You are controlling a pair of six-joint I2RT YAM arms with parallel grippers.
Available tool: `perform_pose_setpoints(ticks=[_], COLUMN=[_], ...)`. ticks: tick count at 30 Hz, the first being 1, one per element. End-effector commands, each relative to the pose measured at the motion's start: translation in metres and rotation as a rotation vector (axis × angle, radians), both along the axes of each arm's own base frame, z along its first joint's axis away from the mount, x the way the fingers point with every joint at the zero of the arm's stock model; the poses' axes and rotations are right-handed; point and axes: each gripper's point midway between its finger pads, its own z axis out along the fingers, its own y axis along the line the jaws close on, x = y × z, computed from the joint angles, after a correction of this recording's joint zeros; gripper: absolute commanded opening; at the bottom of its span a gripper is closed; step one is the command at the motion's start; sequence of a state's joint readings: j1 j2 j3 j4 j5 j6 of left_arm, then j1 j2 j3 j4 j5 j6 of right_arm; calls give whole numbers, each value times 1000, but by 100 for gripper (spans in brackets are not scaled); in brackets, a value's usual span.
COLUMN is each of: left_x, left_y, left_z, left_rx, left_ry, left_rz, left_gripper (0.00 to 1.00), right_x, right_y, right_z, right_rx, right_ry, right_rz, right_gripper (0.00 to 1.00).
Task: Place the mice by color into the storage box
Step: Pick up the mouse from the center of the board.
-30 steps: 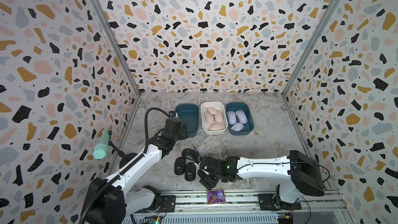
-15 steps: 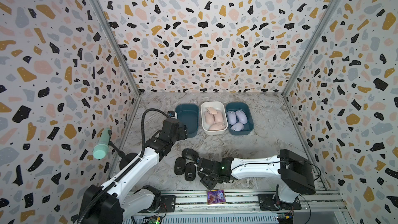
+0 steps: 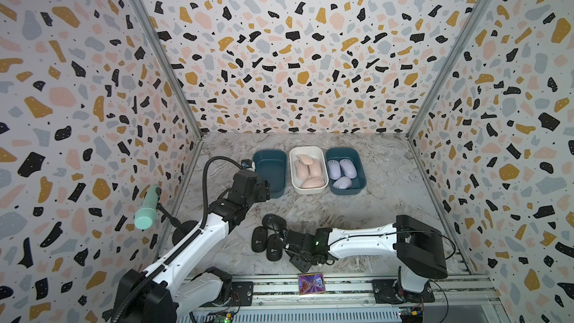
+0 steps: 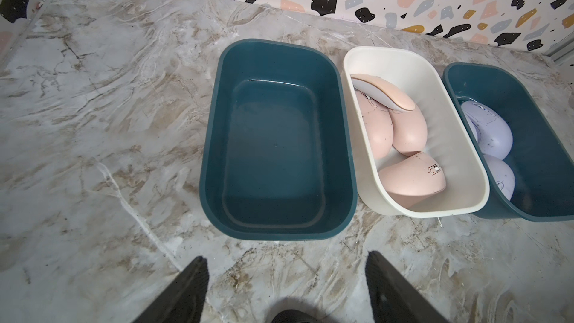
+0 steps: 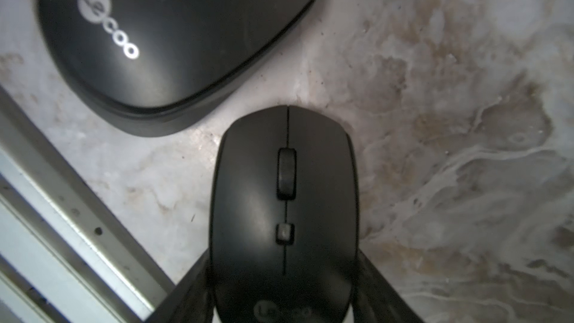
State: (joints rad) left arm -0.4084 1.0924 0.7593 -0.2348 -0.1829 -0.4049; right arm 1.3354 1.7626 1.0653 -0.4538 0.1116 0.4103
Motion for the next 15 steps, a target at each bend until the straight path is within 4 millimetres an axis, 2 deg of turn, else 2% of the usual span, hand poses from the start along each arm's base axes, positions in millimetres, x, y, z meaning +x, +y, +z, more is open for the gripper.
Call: perform_pose_setpoints(ticks=[1, 3, 9, 15], left_x=[-1, -1, -1, -2], left_y=[4, 5, 6, 7], left_z=[4, 4, 8, 6], left_rx=[11, 12, 11, 17], left_ry=[-15, -15, -25, -18], left_rz=[-1, 1, 4, 5], left_gripper=[79, 79, 79, 79], right_x=[3, 3, 3, 9], right_y=[3, 4, 2, 3], right_z=[6, 6, 4, 12], right_rx=[-1, 0, 4, 37], right_ry=[-20, -15, 5, 13], right_rz=[-3, -1, -8, -32], right_gripper=[65, 64, 49, 46])
